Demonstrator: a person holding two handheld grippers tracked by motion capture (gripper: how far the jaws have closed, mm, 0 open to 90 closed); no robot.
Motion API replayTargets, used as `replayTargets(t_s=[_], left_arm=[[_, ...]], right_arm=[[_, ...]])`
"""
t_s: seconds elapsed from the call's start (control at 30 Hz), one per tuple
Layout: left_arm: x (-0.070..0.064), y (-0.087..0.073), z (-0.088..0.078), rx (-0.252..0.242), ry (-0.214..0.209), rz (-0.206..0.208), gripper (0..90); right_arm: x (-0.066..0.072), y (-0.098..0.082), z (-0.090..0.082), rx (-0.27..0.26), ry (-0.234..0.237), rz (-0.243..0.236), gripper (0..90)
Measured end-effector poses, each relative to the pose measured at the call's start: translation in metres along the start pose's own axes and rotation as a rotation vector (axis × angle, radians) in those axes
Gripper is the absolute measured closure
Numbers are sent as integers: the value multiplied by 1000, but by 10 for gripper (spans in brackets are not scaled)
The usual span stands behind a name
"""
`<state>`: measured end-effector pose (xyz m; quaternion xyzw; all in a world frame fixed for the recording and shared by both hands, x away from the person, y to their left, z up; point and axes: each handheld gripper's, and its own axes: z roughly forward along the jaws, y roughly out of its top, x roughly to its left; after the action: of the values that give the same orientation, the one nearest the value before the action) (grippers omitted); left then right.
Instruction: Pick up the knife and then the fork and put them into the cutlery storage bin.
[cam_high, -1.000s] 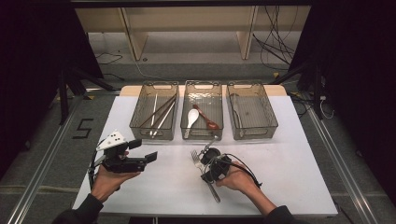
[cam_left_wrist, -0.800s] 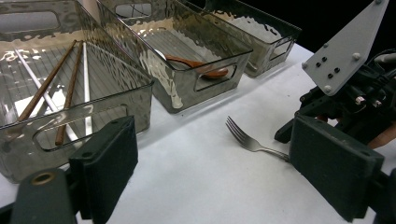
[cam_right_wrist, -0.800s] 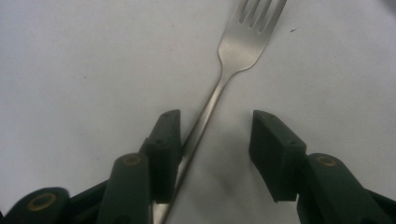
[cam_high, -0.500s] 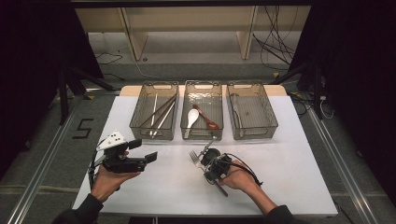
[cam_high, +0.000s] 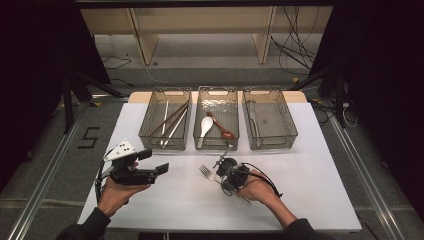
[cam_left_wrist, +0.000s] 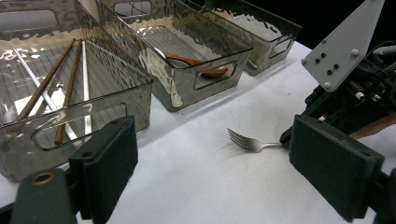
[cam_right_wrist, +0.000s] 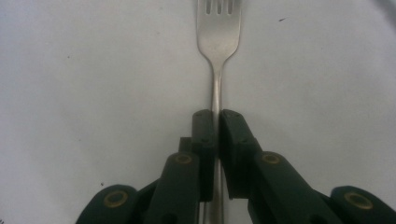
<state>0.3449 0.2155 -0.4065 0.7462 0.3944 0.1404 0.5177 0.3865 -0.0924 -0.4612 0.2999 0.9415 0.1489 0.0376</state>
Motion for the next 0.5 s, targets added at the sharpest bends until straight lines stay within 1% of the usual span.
replayTargets(t_s=[0.03, 0.1, 0.13, 0.17, 0.2, 0.3, 0.37, 0.4, 0.5], left_arm=[[0, 0, 0, 0, 0, 0, 150], [0, 0, 0, 1, -1, 1, 150], [0, 0, 0, 2, -2, 0, 150], [0, 0, 0, 1, 0, 0, 150], [0, 0, 0, 1, -1, 1, 150], [0, 0, -1, -1, 0, 2, 150], [0, 0, 0, 0, -1, 1, 150], [0, 0, 0, 1, -1, 1, 150], [0, 0, 0, 2, -2, 1, 150]], right_arm=[[0, 0, 0, 4, -5, -14, 851], [0, 0, 0, 1, -4, -26, 852], [-1, -1, 0, 1, -2, -27, 852], [0, 0, -1, 6, 1, -17, 852], [-1, -1, 0, 5, -1, -35, 852], [-1, -1, -1, 7, 4, -31, 853], [-1, -1, -1, 2, 4, -43, 853], [-1, -1, -1, 7, 8, -40, 853], [-1, -1, -2, -2, 9, -40, 853]])
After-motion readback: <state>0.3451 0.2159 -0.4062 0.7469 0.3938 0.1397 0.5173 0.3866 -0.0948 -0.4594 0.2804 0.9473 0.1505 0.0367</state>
